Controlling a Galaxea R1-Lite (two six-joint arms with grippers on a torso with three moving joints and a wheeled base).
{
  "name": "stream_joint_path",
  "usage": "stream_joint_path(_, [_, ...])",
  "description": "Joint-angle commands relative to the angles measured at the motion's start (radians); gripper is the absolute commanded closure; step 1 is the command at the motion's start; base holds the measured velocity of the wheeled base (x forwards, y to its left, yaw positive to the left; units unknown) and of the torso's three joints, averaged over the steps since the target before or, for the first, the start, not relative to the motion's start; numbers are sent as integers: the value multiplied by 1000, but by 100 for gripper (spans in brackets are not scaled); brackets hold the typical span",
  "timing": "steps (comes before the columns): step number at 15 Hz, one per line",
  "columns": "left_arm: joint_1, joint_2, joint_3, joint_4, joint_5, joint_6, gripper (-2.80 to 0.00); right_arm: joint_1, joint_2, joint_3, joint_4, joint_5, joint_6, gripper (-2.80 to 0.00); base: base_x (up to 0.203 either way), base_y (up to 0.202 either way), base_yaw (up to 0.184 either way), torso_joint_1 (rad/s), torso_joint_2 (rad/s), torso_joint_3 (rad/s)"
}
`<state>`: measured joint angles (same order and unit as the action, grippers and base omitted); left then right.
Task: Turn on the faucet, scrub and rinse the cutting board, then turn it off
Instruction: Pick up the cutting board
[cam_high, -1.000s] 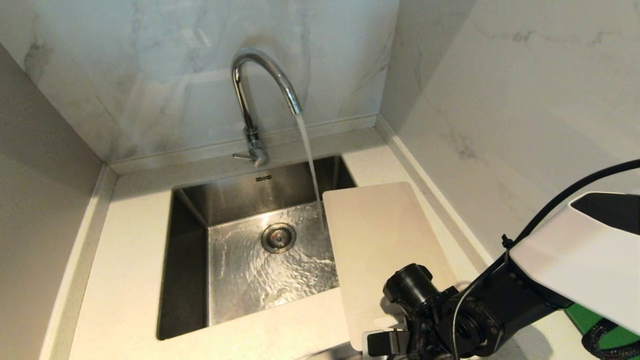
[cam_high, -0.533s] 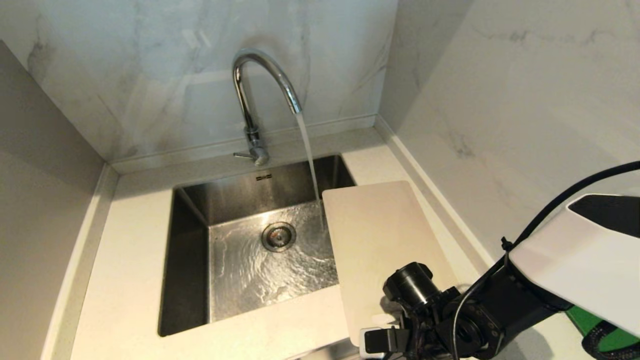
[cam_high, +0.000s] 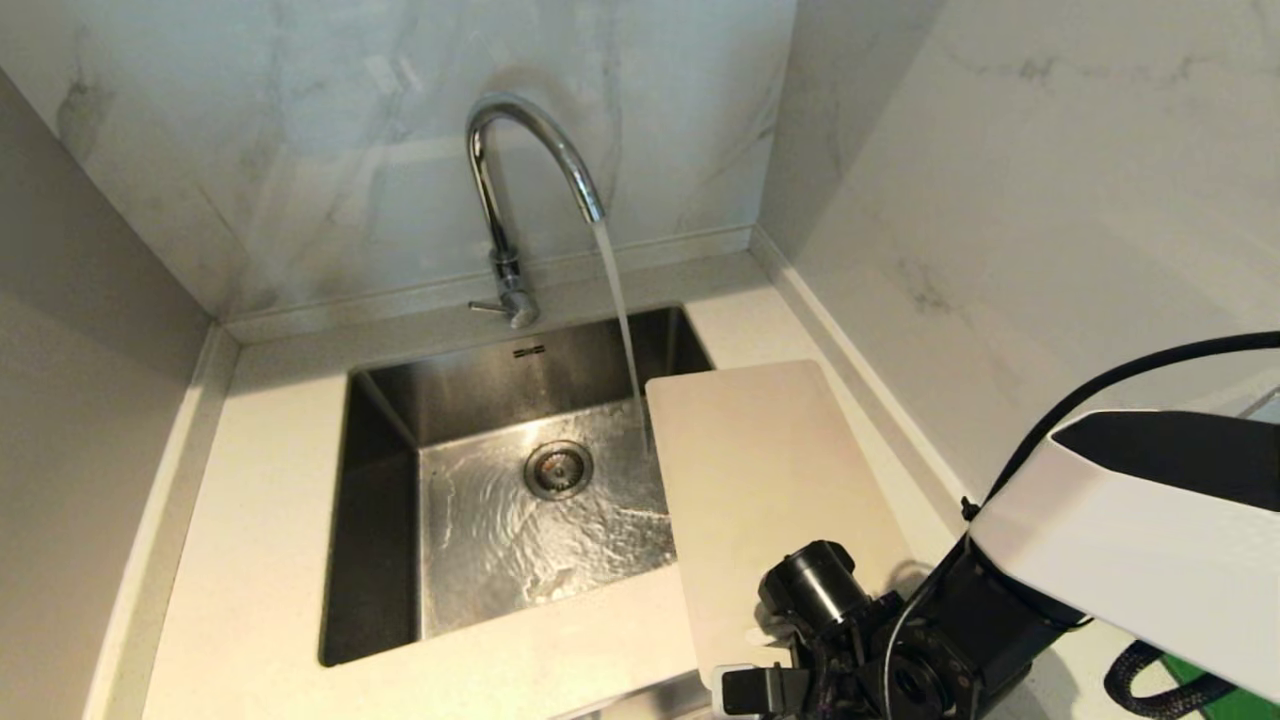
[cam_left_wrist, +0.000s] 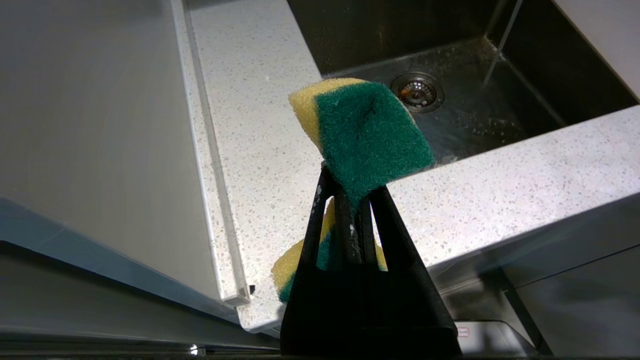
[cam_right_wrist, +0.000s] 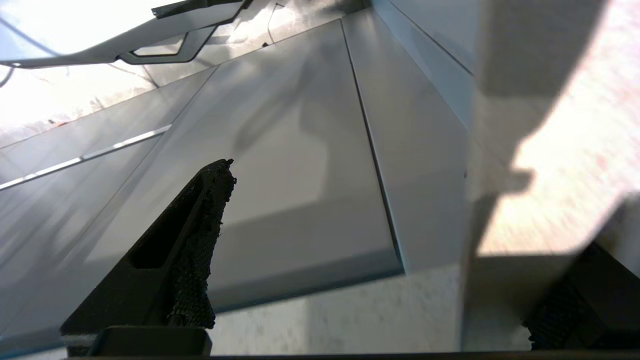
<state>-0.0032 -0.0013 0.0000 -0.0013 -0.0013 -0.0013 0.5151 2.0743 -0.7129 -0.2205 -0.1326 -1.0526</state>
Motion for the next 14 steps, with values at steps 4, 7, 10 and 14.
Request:
stream_joint_path(4, [0, 0, 3, 0, 0, 0, 0, -1, 41, 21, -33, -2, -6, -280, 0, 0, 0, 0, 0, 0])
stream_joint_path(7, [0, 0, 2, 0, 0, 0, 0, -1, 40, 21, -34, -2, -9, 0, 0, 0, 0, 0, 0, 0])
stream_joint_path(10, [0, 1, 3, 0, 0, -2, 0, -1, 36, 22, -34, -3, -9, 0, 0, 0, 0, 0, 0, 0])
stream_joint_path(14, [0, 1, 3, 0, 0, -1, 0, -1, 21, 23, -33, -4, -10, 0, 0, 0, 0, 0, 0, 0])
